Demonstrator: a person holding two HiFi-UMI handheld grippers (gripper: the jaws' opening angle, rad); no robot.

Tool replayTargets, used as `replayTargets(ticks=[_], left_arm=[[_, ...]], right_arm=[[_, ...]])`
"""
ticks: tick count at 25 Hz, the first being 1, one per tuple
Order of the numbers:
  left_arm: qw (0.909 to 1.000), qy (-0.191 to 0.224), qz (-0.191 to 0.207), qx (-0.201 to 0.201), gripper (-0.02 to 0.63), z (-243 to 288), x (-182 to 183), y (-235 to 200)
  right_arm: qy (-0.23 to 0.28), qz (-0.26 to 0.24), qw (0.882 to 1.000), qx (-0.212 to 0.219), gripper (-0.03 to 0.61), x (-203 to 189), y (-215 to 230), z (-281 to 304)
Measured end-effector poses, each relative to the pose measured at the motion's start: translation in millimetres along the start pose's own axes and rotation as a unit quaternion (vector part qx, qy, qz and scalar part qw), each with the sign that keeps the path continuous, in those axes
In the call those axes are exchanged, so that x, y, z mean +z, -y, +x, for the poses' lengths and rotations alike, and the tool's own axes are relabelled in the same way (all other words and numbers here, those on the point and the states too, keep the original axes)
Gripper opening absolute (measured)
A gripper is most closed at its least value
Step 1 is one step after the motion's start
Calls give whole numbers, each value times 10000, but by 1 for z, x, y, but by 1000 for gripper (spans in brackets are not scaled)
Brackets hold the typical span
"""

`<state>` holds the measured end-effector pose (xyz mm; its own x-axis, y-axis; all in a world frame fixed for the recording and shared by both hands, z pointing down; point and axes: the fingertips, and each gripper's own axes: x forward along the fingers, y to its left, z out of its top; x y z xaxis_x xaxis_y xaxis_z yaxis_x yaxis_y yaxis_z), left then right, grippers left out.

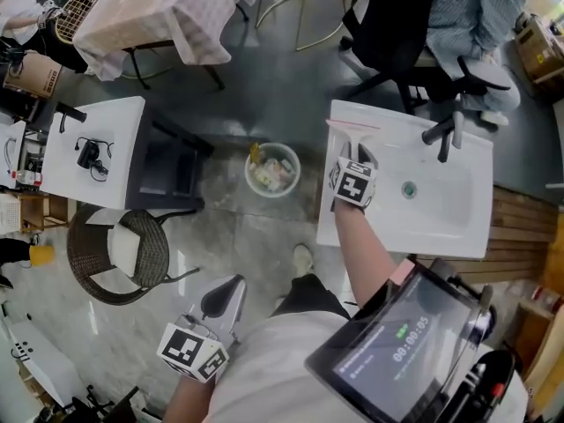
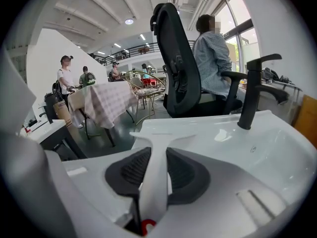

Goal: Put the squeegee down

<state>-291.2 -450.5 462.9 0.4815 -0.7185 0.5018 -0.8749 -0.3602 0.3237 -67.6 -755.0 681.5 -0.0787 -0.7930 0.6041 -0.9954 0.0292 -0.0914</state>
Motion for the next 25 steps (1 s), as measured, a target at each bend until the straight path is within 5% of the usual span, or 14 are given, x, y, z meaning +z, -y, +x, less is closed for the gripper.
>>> replayTargets(ticks=[13, 25], left_arm=[[9998, 70, 1, -190, 8, -6, -1, 3], [9973, 294, 246, -619, 8, -61, -34, 41]], right_arm=[[23, -61, 9992, 395, 130, 4, -11, -14], [204, -167, 9993, 265, 137, -19, 9, -113]])
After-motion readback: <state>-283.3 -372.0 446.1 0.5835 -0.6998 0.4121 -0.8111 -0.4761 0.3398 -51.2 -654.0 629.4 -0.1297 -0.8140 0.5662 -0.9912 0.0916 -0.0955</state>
